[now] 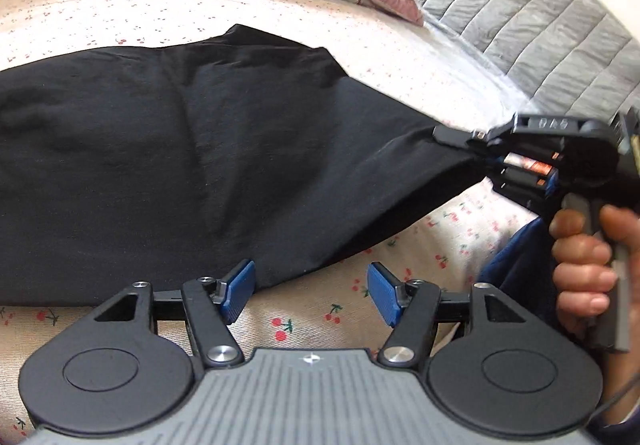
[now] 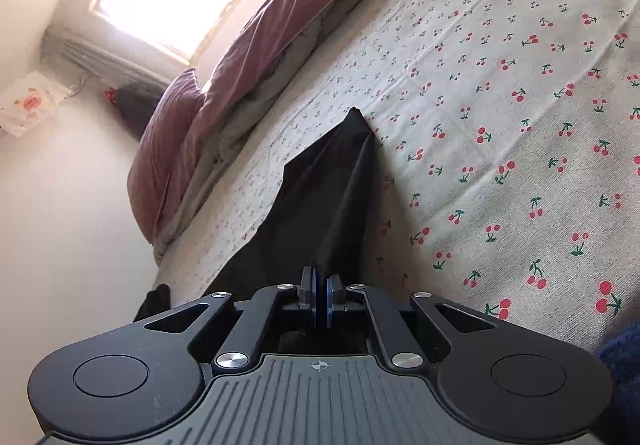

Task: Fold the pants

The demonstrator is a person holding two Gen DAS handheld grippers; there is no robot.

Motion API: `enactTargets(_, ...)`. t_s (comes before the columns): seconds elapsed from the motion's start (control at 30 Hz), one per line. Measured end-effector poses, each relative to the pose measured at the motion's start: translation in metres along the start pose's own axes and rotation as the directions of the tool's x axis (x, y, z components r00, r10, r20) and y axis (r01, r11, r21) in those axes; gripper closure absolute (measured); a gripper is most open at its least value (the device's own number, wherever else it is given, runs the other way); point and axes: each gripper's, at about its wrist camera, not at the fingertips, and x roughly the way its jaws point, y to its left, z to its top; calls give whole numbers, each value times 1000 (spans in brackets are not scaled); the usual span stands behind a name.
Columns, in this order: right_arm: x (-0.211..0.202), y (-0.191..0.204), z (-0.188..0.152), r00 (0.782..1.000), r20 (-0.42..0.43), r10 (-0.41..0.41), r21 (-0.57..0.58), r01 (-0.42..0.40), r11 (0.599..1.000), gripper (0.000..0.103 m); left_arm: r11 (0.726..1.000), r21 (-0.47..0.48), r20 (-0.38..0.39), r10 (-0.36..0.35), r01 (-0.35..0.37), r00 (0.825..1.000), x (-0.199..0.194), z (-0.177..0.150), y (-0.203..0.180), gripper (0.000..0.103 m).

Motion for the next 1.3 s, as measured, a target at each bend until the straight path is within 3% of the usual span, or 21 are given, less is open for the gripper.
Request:
enactTargets(0.07, -1, 1, -1, 1000, 10, -12, -8, 12, 1000, 98, 998, -51, 57, -42, 45, 997, -13, 11, 13, 50)
enactTargets(0.2, 1, 10, -5, 999, 32, -37, -59, 39, 997, 98, 980, -189, 152, -31, 60, 988, -18, 45, 44, 49)
enactTargets(0.3, 1, 14, -6, 998, 52, -41, -80, 45, 996, 98, 965, -256, 142, -22, 58, 990, 3, 63, 58, 49)
enactTargets(0.43, -1, 17, -8, 996, 76, -45, -94, 52, 994, 97, 951, -308, 64, -19, 38, 998, 47, 62, 68, 49)
enactTargets(0.63, 3, 37, -16, 987, 121, -103, -178, 124, 976, 98, 897, -408, 115, -134, 170, 984, 40, 59, 99, 49)
enactTargets(0.73, 6, 64, -22, 981, 161, -107, -259, 147, 955, 98, 889, -422, 195, -100, 176, 976, 16, 66, 117, 48)
enactTargets(0.87, 17, 128, -39, 973, 211, -92, -459, 182, 870, 98, 848, -490, 293, -59, 202, 954, -16, 67, 150, 48)
enactTargets(0.97, 40, 183, -64, 976, 209, -59, -601, 176, 779, 98, 826, -525, 363, 1, 203, 932, -39, 64, 170, 47)
enactTargets(1.07, 74, 234, -102, 987, 162, -16, -726, 130, 675, 98, 766, -574, 439, -9, 289, 898, -57, 54, 197, 46)
enactTargets(1.13, 103, 262, -141, 996, 93, -5, -802, 78, 592, 98, 710, -623, 474, 10, 328, 880, -66, 43, 221, 46)
enactTargets(1.2, 132, 277, -181, 1000, 17, -26, -855, 28, 517, 98, 676, -670, 460, 54, 307, 886, -72, 39, 238, 46)
enactTargets(1.23, 147, 279, -200, 999, -26, -46, -873, -1, 488, 98, 700, -671, 421, 88, 245, 903, -74, 40, 243, 46)
enactTargets(1.27, 159, 278, -213, 997, -50, -65, -876, -12, 482, 98, 709, -684, 378, 140, 174, 915, -75, 39, 247, 46)
enactTargets(1.3, 173, 275, -220, 993, -72, -95, -867, -16, 498, 98, 701, -698, 352, 160, 145, 922, -75, 38, 251, 46)
